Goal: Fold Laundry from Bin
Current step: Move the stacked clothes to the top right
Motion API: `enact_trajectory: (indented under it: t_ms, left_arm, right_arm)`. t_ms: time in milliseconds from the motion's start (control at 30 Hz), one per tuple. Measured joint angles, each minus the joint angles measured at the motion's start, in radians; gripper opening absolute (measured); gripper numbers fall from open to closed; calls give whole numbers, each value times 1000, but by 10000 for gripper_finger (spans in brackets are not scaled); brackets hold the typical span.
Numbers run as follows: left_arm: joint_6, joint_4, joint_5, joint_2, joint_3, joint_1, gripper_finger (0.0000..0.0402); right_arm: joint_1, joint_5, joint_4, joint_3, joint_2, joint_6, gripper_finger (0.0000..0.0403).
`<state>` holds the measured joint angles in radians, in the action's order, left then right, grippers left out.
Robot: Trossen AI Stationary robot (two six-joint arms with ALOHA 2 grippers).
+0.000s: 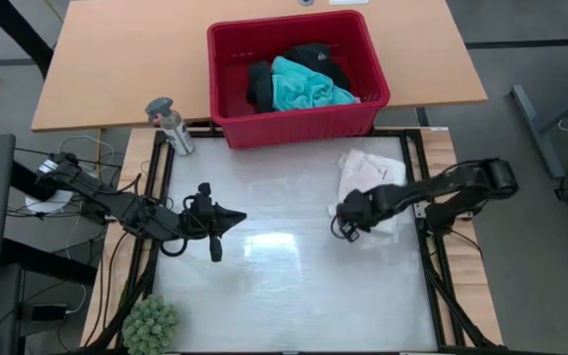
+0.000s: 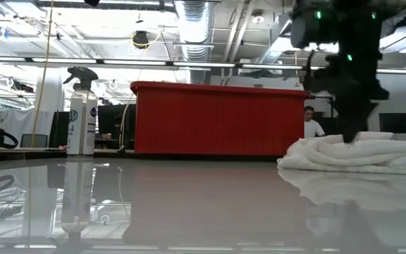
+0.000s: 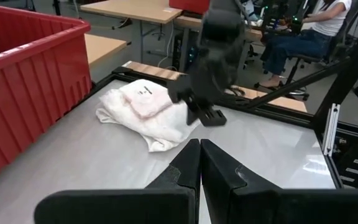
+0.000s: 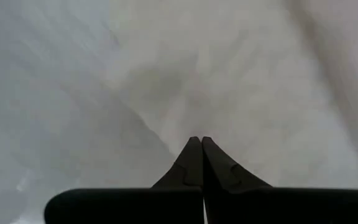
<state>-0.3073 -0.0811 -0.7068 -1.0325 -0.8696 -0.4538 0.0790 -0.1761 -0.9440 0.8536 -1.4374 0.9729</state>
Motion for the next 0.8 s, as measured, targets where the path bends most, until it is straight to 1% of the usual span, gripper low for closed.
enact_trajectory:
  t_ms: [100, 200, 367, 533, 667, 800]
  left_arm:
    - [1, 0, -14, 0, 0, 0, 0]
    - [17, -2, -24, 0, 0, 0, 0]
    - [11, -5, -24, 0, 0, 2, 0]
    - [12, -17, -16, 0, 0, 2, 0]
    - [26, -21, -22, 0, 0, 2, 0]
    - [14, -22, -53, 0, 0, 3, 0]
  right_arm:
    - [15, 22, -3, -23, -50, -6, 15]
    - [-2, 40, -18, -53, -89, -34, 15]
    - [-39, 64, -42, -118, -102, -72, 15]
    - [-126, 52, -52, -164, -57, -116, 15]
    - [-195, 47, -48, -169, -14, -144, 15]
    - [-229, -31, -46, -163, 42, -144, 15]
